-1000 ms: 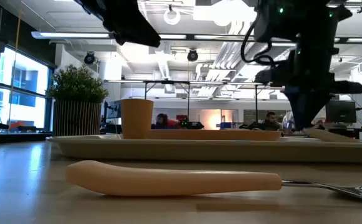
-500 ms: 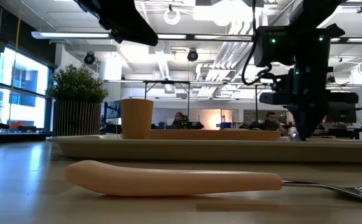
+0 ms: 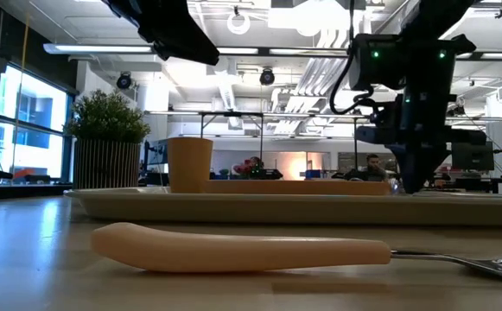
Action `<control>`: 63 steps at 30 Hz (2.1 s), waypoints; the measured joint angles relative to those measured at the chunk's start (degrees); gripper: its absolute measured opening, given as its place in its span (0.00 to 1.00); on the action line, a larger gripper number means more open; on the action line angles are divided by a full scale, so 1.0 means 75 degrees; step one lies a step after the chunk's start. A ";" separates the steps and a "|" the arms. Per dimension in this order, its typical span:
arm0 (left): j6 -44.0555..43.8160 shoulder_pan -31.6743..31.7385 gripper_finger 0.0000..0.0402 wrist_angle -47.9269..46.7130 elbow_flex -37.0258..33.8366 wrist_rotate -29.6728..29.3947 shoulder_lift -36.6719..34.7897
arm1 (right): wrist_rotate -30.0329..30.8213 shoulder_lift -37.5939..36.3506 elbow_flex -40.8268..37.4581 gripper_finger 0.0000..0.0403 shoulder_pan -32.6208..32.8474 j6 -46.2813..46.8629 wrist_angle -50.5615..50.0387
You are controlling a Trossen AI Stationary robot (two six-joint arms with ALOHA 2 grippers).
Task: Pick and place plate/cup/fork/spoon on tray
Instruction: Put the orange spoon on the light brown tray to the right of the orange plate, then put the light orange fork on the light brown tray to the right of the orange plate
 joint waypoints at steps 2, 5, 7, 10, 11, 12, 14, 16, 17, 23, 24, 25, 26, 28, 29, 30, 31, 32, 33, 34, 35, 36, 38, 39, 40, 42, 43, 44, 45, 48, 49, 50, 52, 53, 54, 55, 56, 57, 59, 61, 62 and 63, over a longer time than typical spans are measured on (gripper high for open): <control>-0.0003 0.0000 0.24 0.0001 0.0000 0.0000 0.0000 | -0.0002 0.0000 0.0000 0.13 0.0006 -0.0072 -0.0017; -0.0006 0.0000 0.24 0.0000 -0.0003 0.0000 0.0000 | -0.0063 0.0000 0.0000 0.24 0.0021 -0.0077 0.0045; -0.0006 0.0000 0.24 0.0000 -0.0003 0.0000 0.0000 | -0.0100 0.0000 0.0000 0.30 0.0077 -0.0196 0.0260; -0.0009 0.0000 0.24 0.0001 -0.0003 0.0000 0.0002 | -0.0173 0.0000 0.0000 0.34 0.0260 -0.0484 0.0653; -0.0009 0.0000 0.24 0.0002 -0.0003 -0.0001 0.0000 | -0.0143 0.0000 0.0000 0.35 0.0319 -0.0498 0.0720; -0.0009 0.0000 0.24 0.0001 -0.0003 -0.0002 0.0003 | -0.0081 0.0000 0.0000 0.35 0.0368 -0.0493 0.0720; -0.0009 0.0000 0.24 0.0002 -0.0003 0.0000 0.0003 | 0.0037 0.0000 0.0000 0.35 0.0411 -0.0473 0.0678; -0.0009 0.0000 0.24 0.0000 -0.0006 0.0000 0.0003 | 0.0054 -0.0003 0.0000 0.34 0.0425 -0.0420 0.0682; -0.0005 0.0000 0.24 -0.0003 -0.0006 -0.0001 0.0003 | 0.0039 0.0000 0.0000 0.34 0.0426 -0.0324 0.0733; 0.0178 0.0000 0.24 -0.0011 -0.0006 -0.0119 0.0006 | 0.0350 -0.0003 0.0000 0.30 0.0866 -0.0115 0.1637; 0.0178 0.0000 0.24 -0.0015 -0.0006 -0.0119 0.0006 | 0.0467 -0.0003 0.0000 0.29 0.0912 -0.0094 0.1600; 0.0178 -0.0002 0.24 -0.0027 -0.0006 -0.0122 0.0006 | 0.0598 -0.0003 0.0000 0.28 0.0958 -0.0078 0.1542; 0.0178 -0.0003 0.24 -0.0049 -0.0006 -0.0119 0.0006 | 0.0742 -0.0003 0.0000 0.27 0.1011 -0.0084 0.1527; 0.0176 -0.0006 0.24 -0.0094 -0.0006 -0.0119 0.0006 | 0.1117 0.0057 0.0000 0.25 0.1166 -0.0468 0.1707; 0.0176 -0.0006 0.24 -0.0099 -0.0006 -0.0119 0.0006 | 0.1195 0.0110 0.0000 0.24 0.1247 -0.0814 0.1900; 0.0178 -0.0006 0.24 -0.0103 -0.0006 -0.0119 0.0006 | 0.1214 0.0155 0.0000 0.23 0.1312 -0.1086 0.2013; 0.0180 -0.0006 0.24 -0.0109 -0.0006 -0.0119 0.0006 | 0.1219 0.0204 0.0000 0.22 0.1370 -0.1240 0.2101; 0.0179 -0.0006 0.24 -0.0119 -0.0006 -0.0119 0.0006 | 0.1219 0.0255 0.0000 0.22 0.1402 -0.1277 0.2155; 0.0181 -0.0006 0.24 -0.0146 -0.0006 -0.0119 0.0006 | 0.1232 0.0291 0.0000 0.21 0.1425 -0.1270 0.2154; 0.0184 -0.0006 0.24 -0.0145 -0.0009 -0.0119 0.0006 | 0.1282 0.0316 0.0000 0.21 0.1439 -0.1256 0.2136; 0.0187 -0.0006 0.24 -0.0146 -0.0006 -0.0119 0.0006 | 0.1330 0.0344 0.0000 0.21 0.1451 -0.1250 0.2114; 0.0187 -0.0006 0.24 -0.0151 -0.0007 -0.0119 0.0006 | 0.1377 0.0367 0.0000 0.21 0.1458 -0.1222 0.2087; 0.0192 -0.0006 0.24 -0.0152 -0.0009 -0.0130 0.0006 | 0.1515 0.0373 0.0000 0.21 0.1460 -0.1140 0.1959; 0.0195 -0.0003 0.24 -0.0156 -0.0008 -0.0141 0.0006 | 0.1563 0.0373 0.0000 0.21 0.1454 -0.1138 0.1899; 0.0199 0.0000 0.24 -0.0170 -0.0009 -0.0148 0.0006 | 0.1597 0.0373 0.0000 0.21 0.1418 -0.1135 0.1837; 0.0243 0.0000 0.24 -0.0166 -0.0007 -0.0149 0.0006 | 0.1598 0.0373 0.0000 0.21 0.1342 -0.1135 0.1723; 0.0252 0.0000 0.24 -0.0172 -0.0009 -0.0149 0.0006 | 0.1588 0.0373 0.0000 0.21 0.1302 -0.1135 0.1691; 0.0254 0.0000 0.24 -0.0172 -0.0009 -0.0149 0.0006 | 0.1579 0.0373 0.0000 0.21 0.1290 -0.1135 0.1680; 0.0257 0.0000 0.24 -0.0169 -0.0009 -0.0149 0.0006 | 0.1607 0.0373 0.0000 0.21 0.1282 -0.1135 0.1662; 0.0303 0.0000 0.24 -0.0172 -0.0006 -0.0149 0.0006 | 0.1760 0.0373 0.0000 0.21 0.1268 -0.1111 0.1625; 0.0322 0.0000 0.24 -0.0172 -0.0007 -0.0149 0.0006 | 0.1742 0.0373 0.0000 0.21 0.1260 -0.1078 0.1632; 0.0323 0.0000 0.24 -0.0174 -0.0009 -0.0149 0.0006 | 0.1692 0.0373 0.0000 0.21 0.1253 -0.1075 0.1642; 0.0322 -0.0002 0.24 -0.0191 -0.0007 -0.0149 0.0006 | 0.1545 0.0373 0.0000 0.21 0.1259 -0.1118 0.1748; 0.0332 -0.0003 0.24 -0.0222 -0.0007 -0.0142 0.0006 | 0.1498 0.0373 0.0000 0.21 0.1318 -0.1110 0.1817; 0.0389 -0.0003 0.24 -0.0268 -0.0006 -0.0090 0.0006 | 0.1457 0.0373 0.0000 0.21 0.1403 -0.1106 0.1891; 0.0453 -0.0003 0.24 -0.0343 -0.0006 0.0001 0.0006 | 0.1450 0.0373 0.0011 0.21 0.1497 -0.1114 0.1960; 0.0518 -0.0003 0.24 -0.0457 -0.0006 0.0098 0.0006 | 0.1487 0.0373 0.0058 0.21 0.1597 -0.1130 0.1958; 0.0527 -0.0006 0.24 -0.0604 -0.0007 0.0188 0.0006 | 0.1544 0.0373 0.0141 0.21 0.1687 -0.1173 0.1959; 0.0370 -0.0009 0.24 -0.0989 -0.0009 0.0368 0.0006 | 0.1725 0.0373 0.0414 0.21 0.1871 -0.1511 0.1969; -0.0012 -0.0090 0.24 -0.1183 -0.0125 0.0492 0.0006 | 0.1828 0.0373 0.0760 0.21 0.2109 -0.2013 0.1980; -0.0191 -0.0158 0.24 -0.1211 -0.0245 0.0566 0.0006 | 0.1808 0.0373 0.0938 0.21 0.2263 -0.2333 0.2000; -0.0329 -0.0244 0.24 -0.1266 -0.0368 0.0691 0.0006 | 0.1771 0.0373 0.1125 0.21 0.2428 -0.2650 0.2029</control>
